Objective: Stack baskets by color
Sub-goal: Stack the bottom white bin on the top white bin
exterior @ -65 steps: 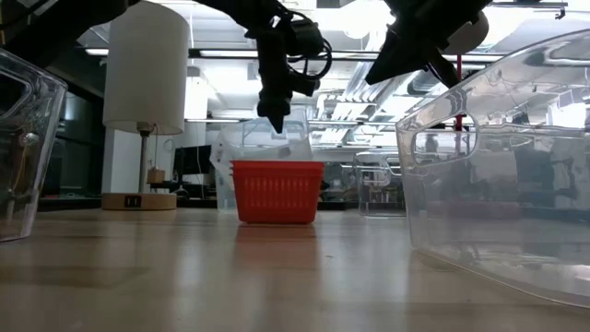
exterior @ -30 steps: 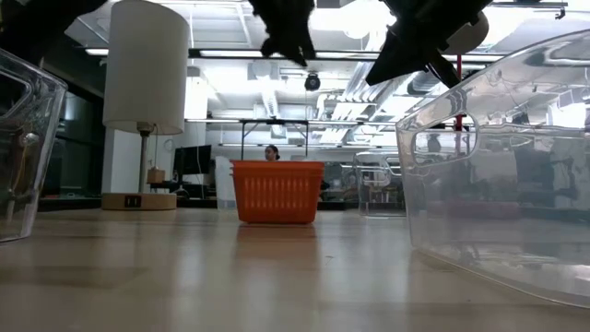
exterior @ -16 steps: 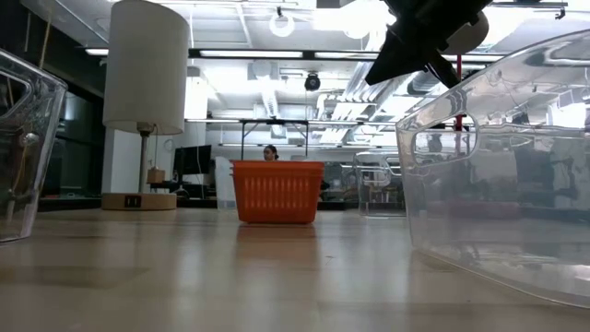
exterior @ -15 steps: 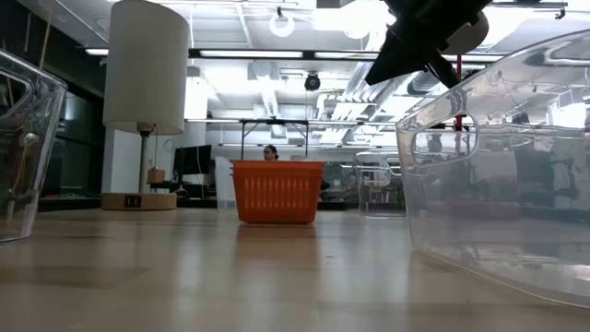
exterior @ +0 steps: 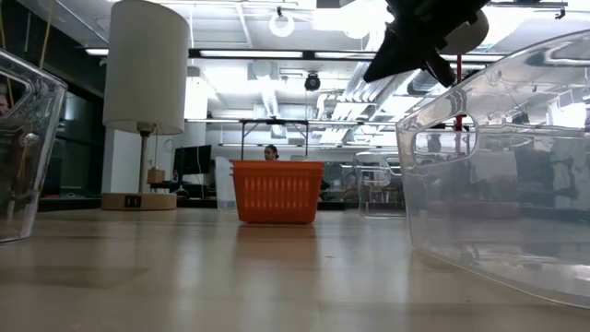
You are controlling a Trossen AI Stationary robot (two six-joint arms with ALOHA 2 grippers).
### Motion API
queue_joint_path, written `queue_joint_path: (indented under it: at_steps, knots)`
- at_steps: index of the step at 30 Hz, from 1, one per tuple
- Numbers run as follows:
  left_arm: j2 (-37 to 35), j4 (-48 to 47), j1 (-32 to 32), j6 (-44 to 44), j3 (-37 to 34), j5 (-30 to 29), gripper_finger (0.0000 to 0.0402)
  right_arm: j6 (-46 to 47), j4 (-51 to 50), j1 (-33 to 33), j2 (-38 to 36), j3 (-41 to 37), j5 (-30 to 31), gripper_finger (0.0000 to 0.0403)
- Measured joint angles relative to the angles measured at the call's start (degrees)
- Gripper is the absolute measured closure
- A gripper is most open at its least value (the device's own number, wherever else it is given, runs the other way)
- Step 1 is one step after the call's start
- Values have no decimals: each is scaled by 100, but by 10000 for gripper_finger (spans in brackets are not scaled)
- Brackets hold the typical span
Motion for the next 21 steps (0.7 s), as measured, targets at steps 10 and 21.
queue_joint_path:
  at_steps: [10, 21]
  knots:
    - [-1531, 298, -676, -390, -1228, -1459, 252, -878, 1143, -233, 2, 49, -2201, 348]
    - [-1684, -18, -674, -343, -1228, -1466, 252, -1553, -2270, 679, 429, 1778, -3362, 208]
